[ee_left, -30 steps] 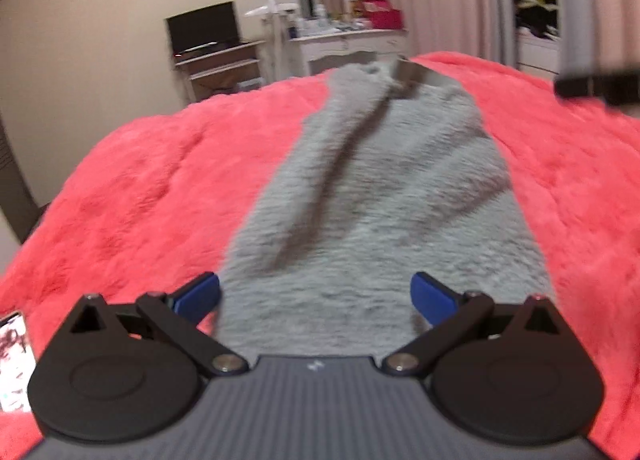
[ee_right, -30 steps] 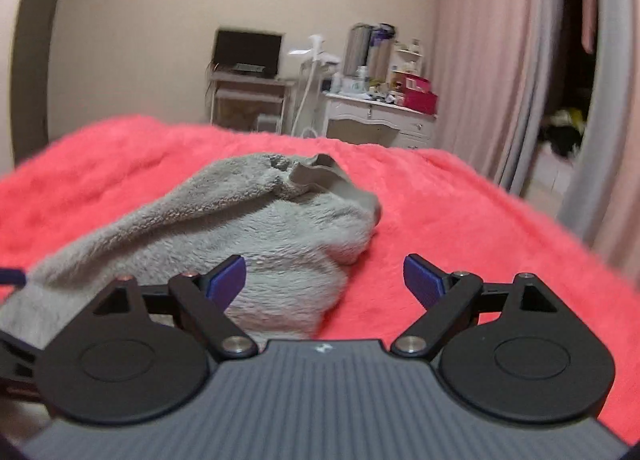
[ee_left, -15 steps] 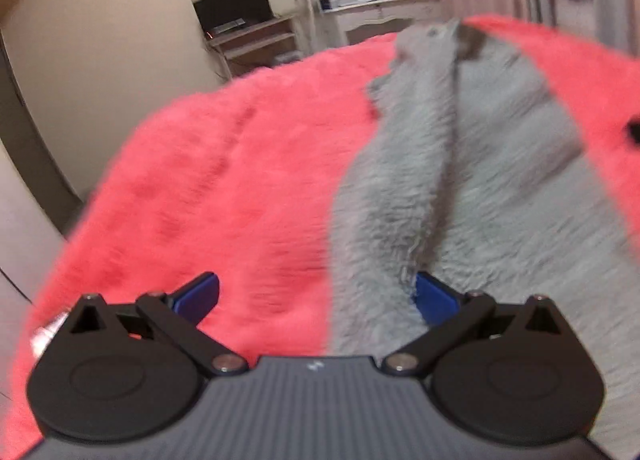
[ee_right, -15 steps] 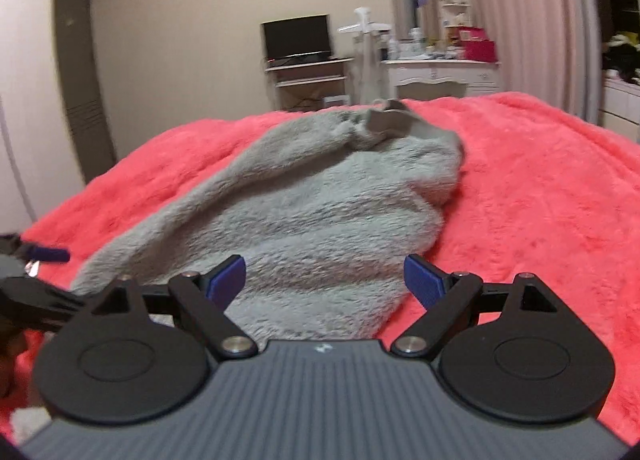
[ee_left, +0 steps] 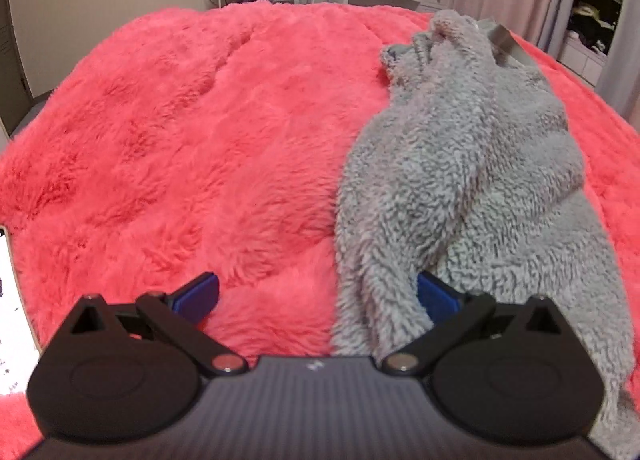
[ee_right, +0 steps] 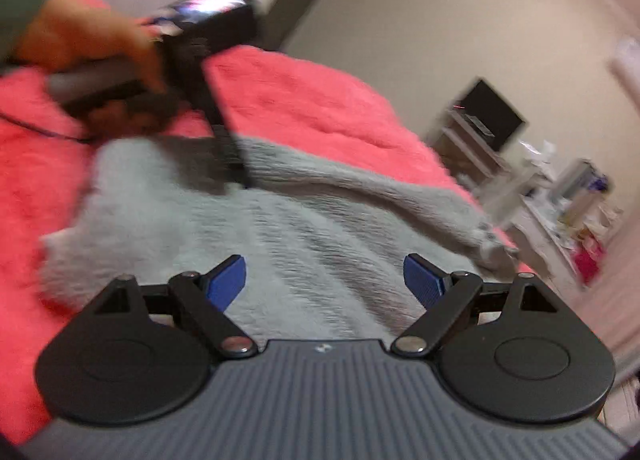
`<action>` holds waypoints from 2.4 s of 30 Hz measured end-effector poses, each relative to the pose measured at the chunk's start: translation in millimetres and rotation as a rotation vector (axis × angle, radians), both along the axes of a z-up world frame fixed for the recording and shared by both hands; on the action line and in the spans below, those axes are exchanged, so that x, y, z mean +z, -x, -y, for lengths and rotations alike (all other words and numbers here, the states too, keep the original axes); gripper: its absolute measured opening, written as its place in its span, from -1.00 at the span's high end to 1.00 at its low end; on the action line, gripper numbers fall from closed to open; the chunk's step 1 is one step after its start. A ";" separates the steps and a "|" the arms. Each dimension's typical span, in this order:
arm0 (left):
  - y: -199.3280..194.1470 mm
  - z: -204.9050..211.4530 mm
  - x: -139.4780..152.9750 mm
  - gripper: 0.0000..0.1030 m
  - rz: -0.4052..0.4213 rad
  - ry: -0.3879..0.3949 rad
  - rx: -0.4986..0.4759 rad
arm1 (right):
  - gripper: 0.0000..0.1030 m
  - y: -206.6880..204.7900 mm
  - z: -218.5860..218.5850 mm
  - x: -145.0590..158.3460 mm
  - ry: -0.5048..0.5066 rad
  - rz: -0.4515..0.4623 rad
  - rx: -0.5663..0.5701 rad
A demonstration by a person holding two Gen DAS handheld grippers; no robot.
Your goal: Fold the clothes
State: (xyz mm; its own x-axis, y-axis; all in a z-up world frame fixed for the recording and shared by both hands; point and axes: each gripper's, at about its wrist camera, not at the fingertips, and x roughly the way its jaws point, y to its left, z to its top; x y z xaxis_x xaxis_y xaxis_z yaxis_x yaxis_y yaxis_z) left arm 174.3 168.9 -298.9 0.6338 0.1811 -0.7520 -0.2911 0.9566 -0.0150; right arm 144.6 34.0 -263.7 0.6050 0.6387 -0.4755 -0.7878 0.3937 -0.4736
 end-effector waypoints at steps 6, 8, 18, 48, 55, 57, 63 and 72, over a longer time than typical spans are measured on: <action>10.0 -2.0 10.4 -1.00 0.016 0.029 -0.023 | -0.72 8.7 -4.3 -20.2 0.154 0.056 0.051; 5.6 -5.2 6.1 -1.00 0.001 0.029 -0.020 | -0.72 23.0 -7.5 -25.5 0.265 0.124 0.138; -4.6 -36.4 -9.5 -1.00 -0.041 0.172 0.041 | -0.70 59.8 -24.7 -53.7 0.332 0.272 0.323; 6.9 -47.5 2.8 -0.99 0.061 0.255 -0.005 | 0.73 59.2 -85.5 -56.3 0.231 -0.001 0.343; 73.9 -5.4 73.7 -1.00 0.485 -0.050 -0.343 | 0.75 -21.1 -48.4 2.1 -0.257 -0.407 0.030; 93.6 14.7 80.4 -1.00 0.577 -0.158 -0.487 | 0.75 -31.8 -46.2 2.2 -0.314 -0.468 0.000; 111.6 77.0 58.3 -1.00 0.552 -0.388 -0.838 | 0.75 -44.7 -43.8 -0.9 -0.400 -0.557 -0.014; 82.5 98.9 -6.7 -1.00 0.385 -0.752 -0.805 | 0.75 -34.0 -10.8 18.7 -0.527 -0.587 0.064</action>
State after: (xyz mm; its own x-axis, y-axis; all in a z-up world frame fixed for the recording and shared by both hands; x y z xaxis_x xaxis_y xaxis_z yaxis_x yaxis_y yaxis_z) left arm 91.8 70.0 -305.6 0.9315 -0.0590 -0.3590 0.3041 0.6680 0.6792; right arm 178.6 44.8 -245.0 0.3031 0.8937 -0.3307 -0.8800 0.3957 0.2626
